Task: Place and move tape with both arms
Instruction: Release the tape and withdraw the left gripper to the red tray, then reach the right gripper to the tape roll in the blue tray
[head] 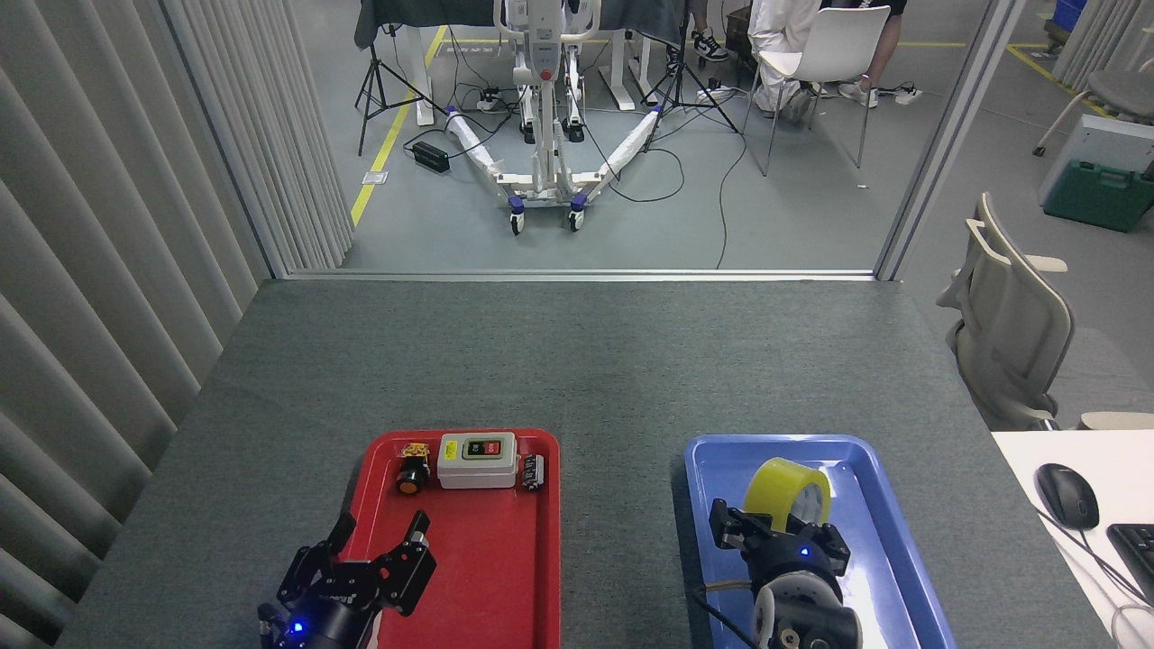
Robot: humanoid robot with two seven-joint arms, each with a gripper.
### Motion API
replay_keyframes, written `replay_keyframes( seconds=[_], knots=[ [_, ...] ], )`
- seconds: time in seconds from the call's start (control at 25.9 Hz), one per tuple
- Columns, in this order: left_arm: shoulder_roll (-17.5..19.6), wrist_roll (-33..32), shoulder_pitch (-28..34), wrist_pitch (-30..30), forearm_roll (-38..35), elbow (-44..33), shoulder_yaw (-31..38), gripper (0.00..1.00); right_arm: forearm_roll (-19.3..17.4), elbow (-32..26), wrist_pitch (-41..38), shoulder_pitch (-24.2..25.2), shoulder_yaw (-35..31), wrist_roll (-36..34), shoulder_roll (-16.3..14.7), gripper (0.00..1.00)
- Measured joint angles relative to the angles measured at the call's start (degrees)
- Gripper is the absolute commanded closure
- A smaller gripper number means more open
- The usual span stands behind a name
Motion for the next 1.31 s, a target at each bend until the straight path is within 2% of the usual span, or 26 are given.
replay_keyframes(
  seconds=[0.15, 0.35, 0.73, 1.24, 1.31],
  knots=[
    [0.26, 2.63, 0.69, 7.61, -3.03, -0.14, -3.94, 0.01, 0.15, 1.38, 3.68, -1.13, 0.88, 8.52, 0.04, 1.0],
    [0.2, 3.27, 0.46, 9.64, -3.65, -0.19, -5.15, 0.01, 0.67, 1.76, 5.94, -2.01, 1.19, 14.36, 0.0, 1.0],
    [0.95, 3.25, 0.03, 9.25, -3.59, -0.14, -5.33, 0.01, 1.27, 1.35, 7.47, -2.08, 1.02, 15.72, -1.89, 1.0],
    [1.03, 3.15, -0.33, 8.39, -3.44, 0.47, -5.33, 0.01, 1.77, -3.62, 7.78, -1.5, 0.53, 15.92, -4.69, 1.0],
    [0.95, 3.15, -0.36, 8.38, -3.44, 0.49, -5.33, 0.01, 1.76, -3.73, 7.77, -1.35, 0.36, 18.0, -5.09, 1.0]
  ],
)
